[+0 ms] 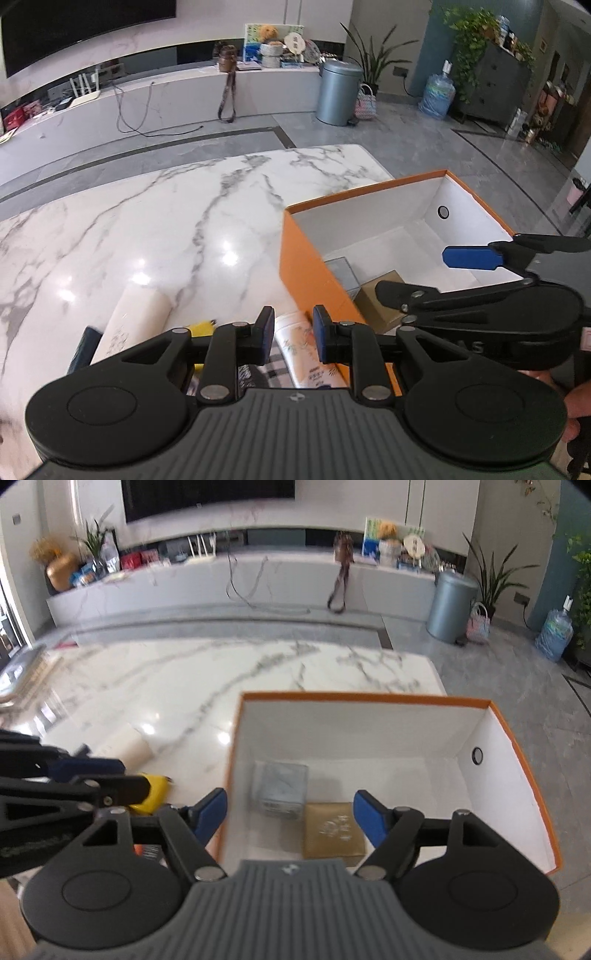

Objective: Organize rigid objects
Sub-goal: 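Move both open grippers back over the remaining table items, then lower the left gripper around the pink cup and close it, then grasp the pink pump bottle with the right gripper while the left holds the pink cup, then carry both items into the orange box while the right gripper releases the pink bottle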

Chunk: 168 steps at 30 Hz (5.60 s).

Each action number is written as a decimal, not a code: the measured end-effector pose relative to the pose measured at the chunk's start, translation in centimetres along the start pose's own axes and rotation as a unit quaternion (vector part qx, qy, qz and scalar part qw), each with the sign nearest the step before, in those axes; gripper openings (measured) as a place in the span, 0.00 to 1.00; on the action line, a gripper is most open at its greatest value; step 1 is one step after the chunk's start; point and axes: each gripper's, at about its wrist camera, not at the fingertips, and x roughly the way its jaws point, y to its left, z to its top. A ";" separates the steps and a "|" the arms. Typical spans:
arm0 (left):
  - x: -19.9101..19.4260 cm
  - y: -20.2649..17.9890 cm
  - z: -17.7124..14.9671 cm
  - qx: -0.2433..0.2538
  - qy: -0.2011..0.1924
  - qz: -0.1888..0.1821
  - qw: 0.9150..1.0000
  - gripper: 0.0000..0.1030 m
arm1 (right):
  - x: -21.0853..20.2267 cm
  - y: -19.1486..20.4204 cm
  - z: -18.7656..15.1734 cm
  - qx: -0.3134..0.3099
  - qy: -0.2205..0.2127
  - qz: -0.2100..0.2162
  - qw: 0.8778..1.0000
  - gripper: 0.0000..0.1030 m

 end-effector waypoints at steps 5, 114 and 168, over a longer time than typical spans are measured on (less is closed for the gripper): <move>-1.7 1.5 -1.9 -0.015 -0.007 0.004 1.000 0.24 | -2.9 2.3 -1.1 -0.002 -0.042 0.013 0.999 0.73; 4.1 14.7 -11.1 -0.124 0.186 0.150 0.963 0.60 | 7.9 16.6 -8.6 -0.062 0.223 0.114 0.966 0.48; 3.5 -8.7 4.0 0.071 0.095 -0.074 0.990 0.60 | -2.6 -8.7 -1.3 0.064 0.047 0.019 0.997 0.43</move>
